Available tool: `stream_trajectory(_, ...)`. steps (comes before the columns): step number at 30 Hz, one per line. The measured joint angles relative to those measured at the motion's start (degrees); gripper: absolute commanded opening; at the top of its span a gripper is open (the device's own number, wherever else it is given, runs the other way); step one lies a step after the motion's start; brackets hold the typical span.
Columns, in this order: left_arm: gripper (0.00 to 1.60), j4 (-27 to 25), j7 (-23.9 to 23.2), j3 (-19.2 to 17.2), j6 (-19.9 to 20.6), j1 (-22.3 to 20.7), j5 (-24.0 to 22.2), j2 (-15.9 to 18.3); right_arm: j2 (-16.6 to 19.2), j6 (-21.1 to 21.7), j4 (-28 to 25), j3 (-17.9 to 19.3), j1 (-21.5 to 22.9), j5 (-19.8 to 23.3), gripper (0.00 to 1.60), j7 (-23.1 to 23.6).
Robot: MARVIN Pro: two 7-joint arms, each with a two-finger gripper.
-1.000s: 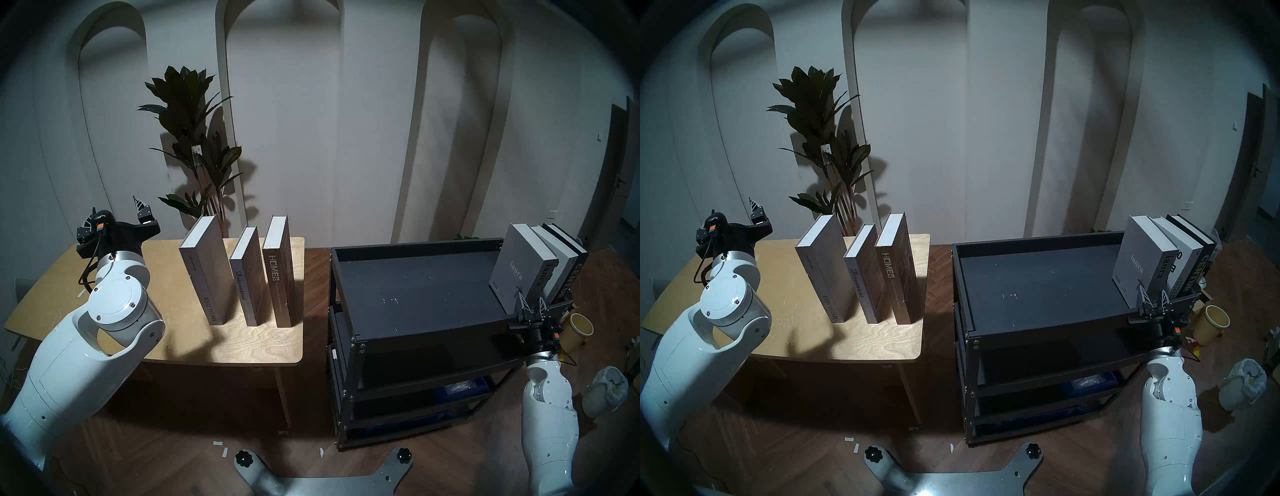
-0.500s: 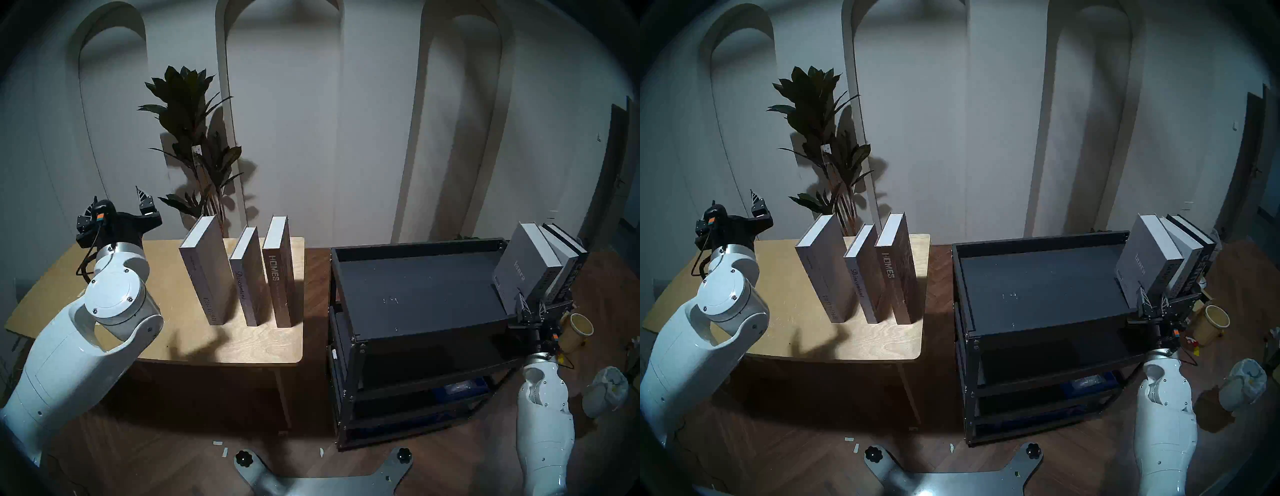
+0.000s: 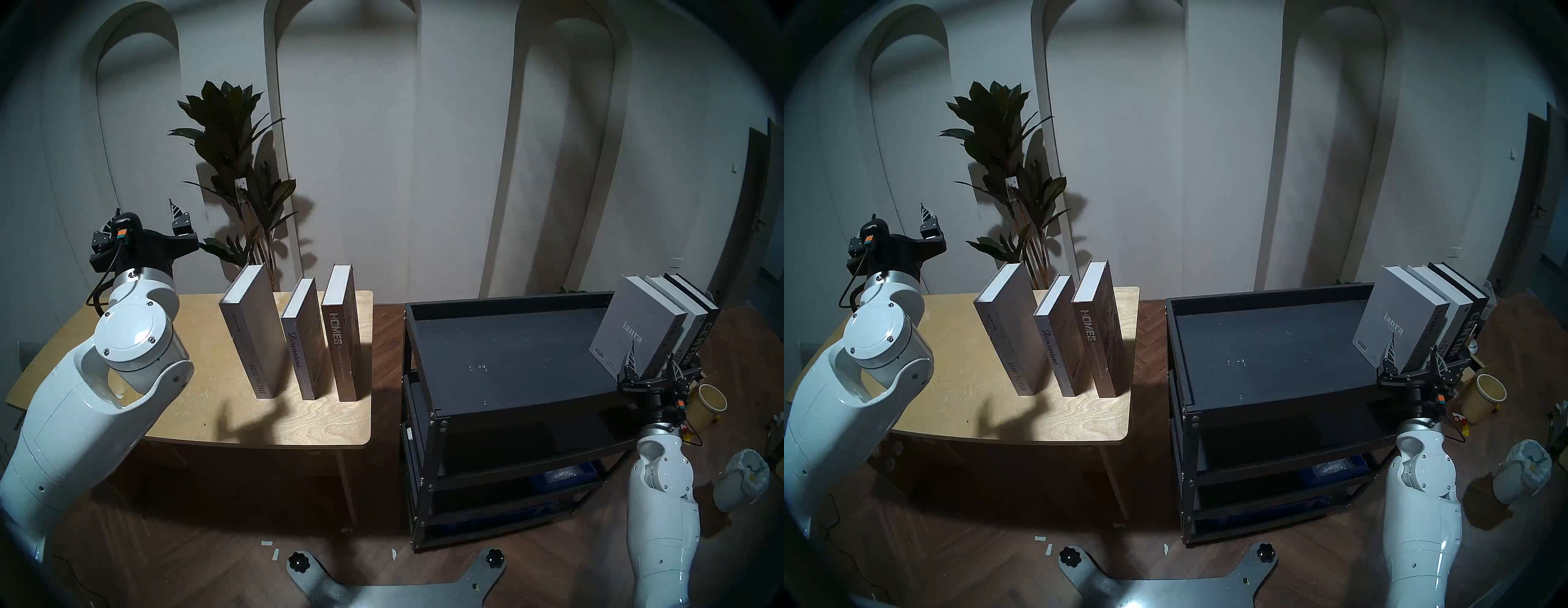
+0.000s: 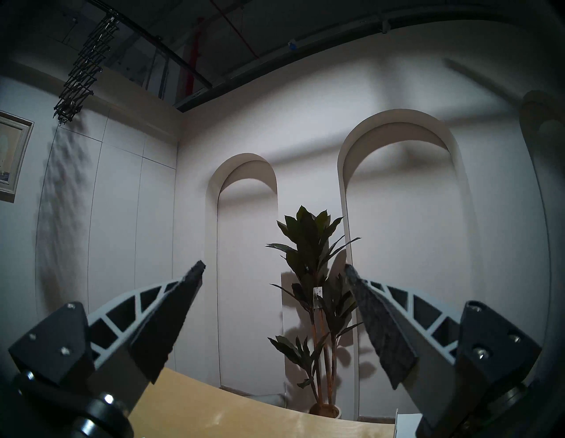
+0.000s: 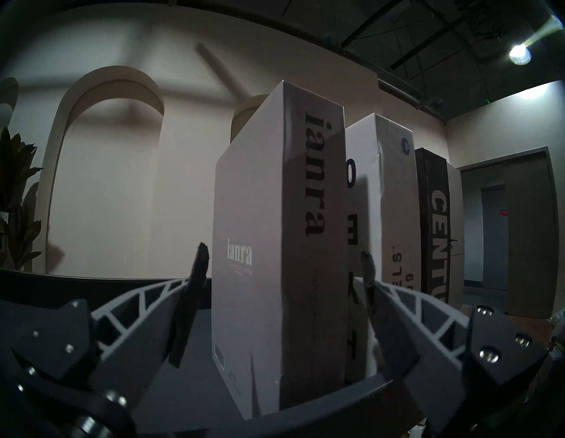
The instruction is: Move the books from the display table onto the shelf, standing them upright with spines facing out and tallest at one end
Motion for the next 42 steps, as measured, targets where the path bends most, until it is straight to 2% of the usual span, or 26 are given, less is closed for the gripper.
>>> stream_trajectory(7,1.6,0.0,-0.4,0.7,1.0,-1.4,0.0,-0.3,-0.8,0.5,-3.0,0.0,-0.3,0.2,1.6,-0.5)
stream_trajectory(17,1.6,0.0,-0.7,0.4,1.1,-2.0,-0.2,-1.2,-1.5,-1.5,-10.2,4.7,-1.3,3.6,1.6,-1.5)
stream_trajectory(23,1.6,0.0,-0.9,0.1,0.9,-2.2,-0.4,-1.6,-2.4,-1.8,-14.6,7.7,-3.1,6.8,1.6,-1.9)
stream_trajectory(28,1.6,1.0,-0.9,-0.3,0.8,-2.1,-0.5,-1.7,-3.6,-1.8,-18.2,8.2,-3.8,10.0,1.6,-2.0)
stream_trajectory(32,1.6,2.9,-0.8,-0.8,0.8,-1.5,-0.6,-1.4,-4.7,-1.7,-20.9,7.3,-4.2,12.0,1.6,-1.6)
stream_trajectory(42,1.6,7.9,0.2,-3.3,0.7,0.9,-0.9,-0.4,-8.3,0.0,-27.4,-0.3,-5.6,14.4,1.6,0.2)
